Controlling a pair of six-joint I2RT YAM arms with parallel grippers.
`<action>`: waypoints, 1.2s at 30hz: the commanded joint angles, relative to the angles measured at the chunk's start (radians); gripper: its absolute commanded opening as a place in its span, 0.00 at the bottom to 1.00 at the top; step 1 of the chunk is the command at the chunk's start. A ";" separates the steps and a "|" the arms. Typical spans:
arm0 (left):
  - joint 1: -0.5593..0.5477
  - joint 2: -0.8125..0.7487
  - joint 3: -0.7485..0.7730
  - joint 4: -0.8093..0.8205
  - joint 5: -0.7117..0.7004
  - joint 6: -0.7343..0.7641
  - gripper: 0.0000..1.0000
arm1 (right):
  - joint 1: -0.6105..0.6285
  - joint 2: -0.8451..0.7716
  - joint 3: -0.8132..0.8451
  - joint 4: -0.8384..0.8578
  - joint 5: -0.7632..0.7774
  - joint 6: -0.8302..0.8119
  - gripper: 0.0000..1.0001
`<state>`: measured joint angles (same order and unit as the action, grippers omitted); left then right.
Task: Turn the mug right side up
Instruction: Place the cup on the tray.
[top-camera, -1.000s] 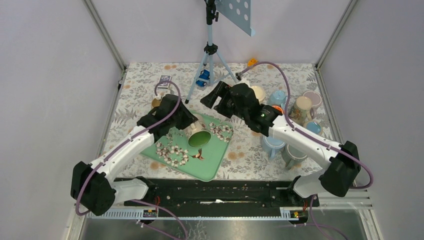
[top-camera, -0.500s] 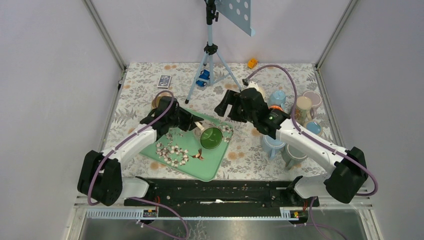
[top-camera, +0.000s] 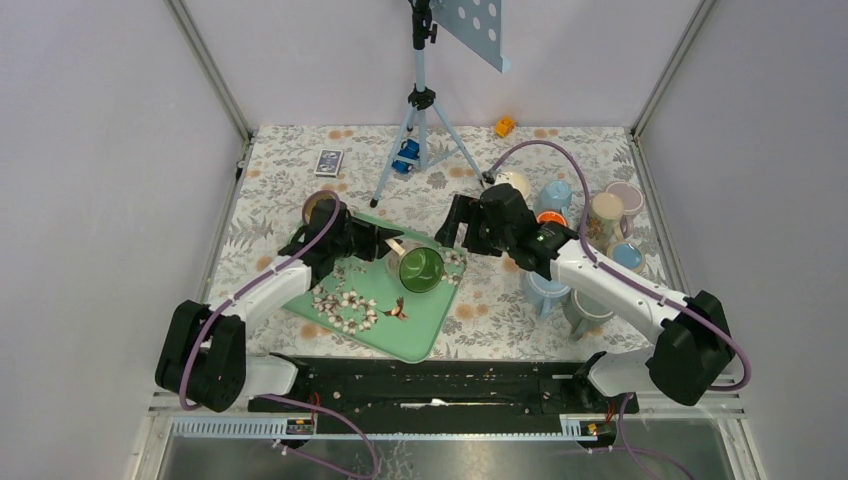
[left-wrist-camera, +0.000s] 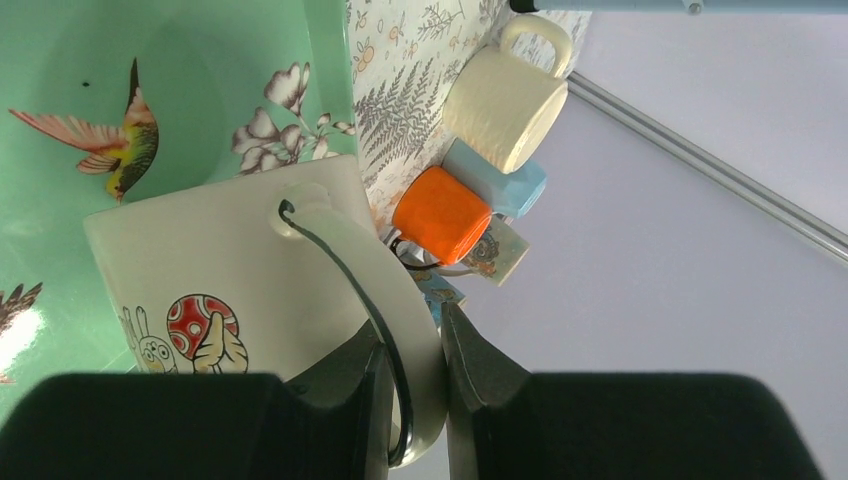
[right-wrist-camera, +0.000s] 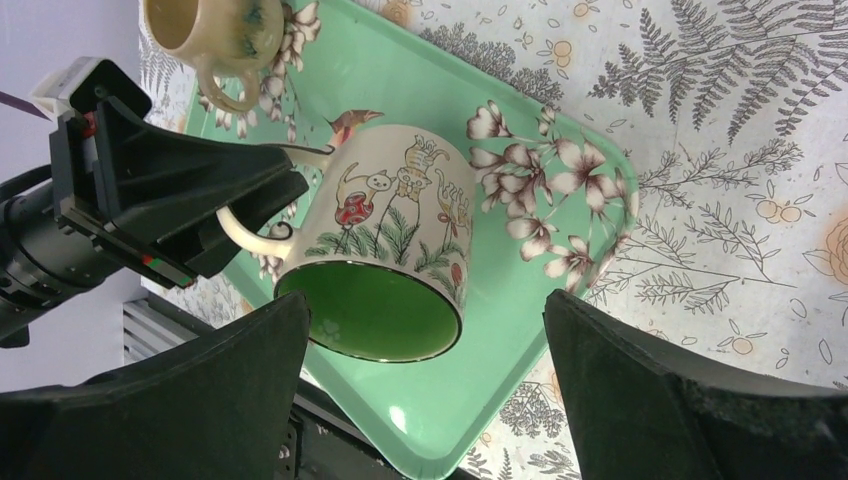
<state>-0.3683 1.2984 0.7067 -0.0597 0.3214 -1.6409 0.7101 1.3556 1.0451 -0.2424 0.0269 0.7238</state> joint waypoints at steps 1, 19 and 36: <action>0.005 0.019 -0.060 -0.021 -0.044 -0.025 0.00 | -0.009 0.008 0.003 0.027 -0.047 -0.038 0.94; 0.037 -0.026 -0.165 0.046 -0.186 -0.089 0.10 | -0.009 0.057 0.043 -0.002 -0.122 -0.072 0.94; 0.026 -0.105 -0.175 -0.054 -0.349 -0.115 0.16 | -0.009 0.075 0.067 -0.024 -0.156 -0.090 0.95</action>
<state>-0.3355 1.2156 0.5709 0.0166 0.1043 -1.7653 0.7067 1.4216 1.0653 -0.2592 -0.1005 0.6582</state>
